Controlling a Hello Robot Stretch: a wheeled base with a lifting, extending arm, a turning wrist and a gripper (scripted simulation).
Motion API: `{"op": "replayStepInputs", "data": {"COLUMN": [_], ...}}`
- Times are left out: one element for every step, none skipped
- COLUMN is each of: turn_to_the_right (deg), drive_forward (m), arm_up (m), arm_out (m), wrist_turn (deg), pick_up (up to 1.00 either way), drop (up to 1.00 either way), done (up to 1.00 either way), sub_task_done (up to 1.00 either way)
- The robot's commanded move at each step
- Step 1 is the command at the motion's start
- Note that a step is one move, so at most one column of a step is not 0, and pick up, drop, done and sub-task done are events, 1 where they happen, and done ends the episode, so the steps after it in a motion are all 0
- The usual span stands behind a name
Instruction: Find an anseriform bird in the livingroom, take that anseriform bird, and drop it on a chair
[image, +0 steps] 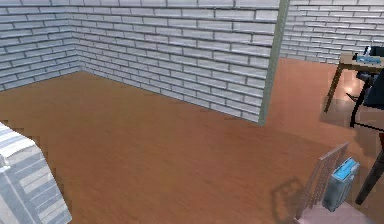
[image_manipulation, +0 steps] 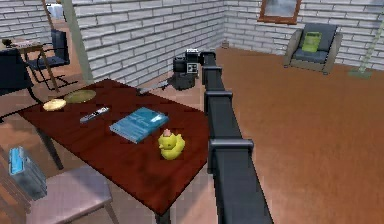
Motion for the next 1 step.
{"op": "replayStepInputs", "data": {"turn_to_the_right": [0.0], "drive_forward": [0.00], "arm_up": [-0.30], "arm_out": [0.00], "wrist_turn": [0.0], "pick_up": [0.00], "drop": [0.00], "done": [0.00], "sub_task_done": [0.00]}}
